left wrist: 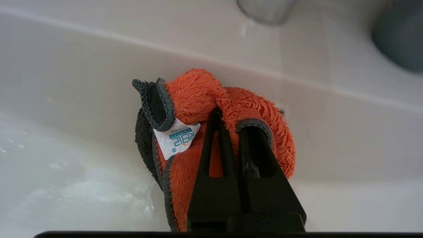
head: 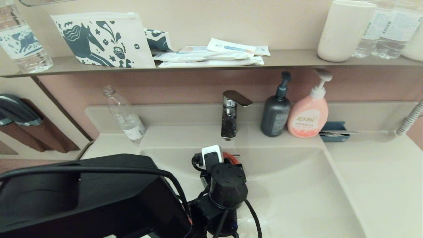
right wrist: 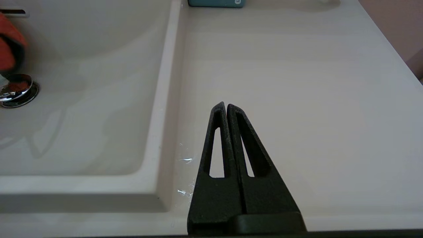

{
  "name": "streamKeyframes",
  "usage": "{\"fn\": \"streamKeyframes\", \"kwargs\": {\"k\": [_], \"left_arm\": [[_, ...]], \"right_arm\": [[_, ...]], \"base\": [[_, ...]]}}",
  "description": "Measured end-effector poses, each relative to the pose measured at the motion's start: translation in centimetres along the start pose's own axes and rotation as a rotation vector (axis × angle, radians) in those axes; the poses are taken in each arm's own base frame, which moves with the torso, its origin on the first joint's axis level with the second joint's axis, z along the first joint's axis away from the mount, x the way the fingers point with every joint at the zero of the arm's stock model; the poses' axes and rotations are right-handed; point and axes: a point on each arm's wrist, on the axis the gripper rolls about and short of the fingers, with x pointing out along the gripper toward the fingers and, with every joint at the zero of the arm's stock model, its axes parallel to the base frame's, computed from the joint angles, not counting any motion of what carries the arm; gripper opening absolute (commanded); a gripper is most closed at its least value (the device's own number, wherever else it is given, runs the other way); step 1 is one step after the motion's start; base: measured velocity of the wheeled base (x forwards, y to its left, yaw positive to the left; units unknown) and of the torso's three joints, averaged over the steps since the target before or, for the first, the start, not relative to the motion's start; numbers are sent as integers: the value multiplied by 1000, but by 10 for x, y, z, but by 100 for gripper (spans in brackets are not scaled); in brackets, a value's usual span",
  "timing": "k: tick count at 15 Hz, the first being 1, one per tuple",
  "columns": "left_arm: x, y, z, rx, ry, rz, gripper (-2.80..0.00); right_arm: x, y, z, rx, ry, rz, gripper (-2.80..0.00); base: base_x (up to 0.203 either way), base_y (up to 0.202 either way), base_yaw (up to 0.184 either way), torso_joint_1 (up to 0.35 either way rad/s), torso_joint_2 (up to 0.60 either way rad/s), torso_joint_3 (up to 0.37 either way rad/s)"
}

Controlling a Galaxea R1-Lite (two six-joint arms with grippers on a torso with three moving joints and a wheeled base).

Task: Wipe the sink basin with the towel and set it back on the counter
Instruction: Wipe the sink

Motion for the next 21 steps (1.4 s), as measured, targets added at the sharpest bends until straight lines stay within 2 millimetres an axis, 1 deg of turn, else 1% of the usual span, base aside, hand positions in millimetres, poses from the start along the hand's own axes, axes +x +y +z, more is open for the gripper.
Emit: {"fn": "streamKeyframes", "kwargs": {"k": [2, 4, 6, 9, 13, 15, 18, 21], "left_arm": [[1, -6, -9, 30, 4, -7, -280], [0, -17, -7, 46, -10, -25, -280], [-6, -27, -5, 56, -22, -50, -280], [-4, -26, -7, 63, -20, -52, -280], [5, -1, -15, 81, 0, -45, -280], [10, 20, -16, 100, -2, -46, -280], [22, 51, -8, 139, -43, -37, -280], [34, 86, -5, 188, -7, 0, -280]], "right_arm": [[0, 0, 0, 0, 0, 0, -280], [0, 0, 0, 0, 0, 0, -280], [0, 0, 0, 0, 0, 0, -280], [0, 0, 0, 0, 1, 0, -280], [0, 0, 0, 0, 1, 0, -280], [0, 0, 0, 0, 0, 0, -280], [0, 0, 0, 0, 0, 0, -280], [0, 0, 0, 0, 0, 0, -280]], "base": [[0, 0, 0, 0, 0, 0], [0, 0, 0, 0, 0, 0], [0, 0, 0, 0, 0, 0], [0, 0, 0, 0, 0, 0], [0, 0, 0, 0, 0, 0], [0, 0, 0, 0, 0, 0], [0, 0, 0, 0, 0, 0], [0, 0, 0, 0, 0, 0]]}}
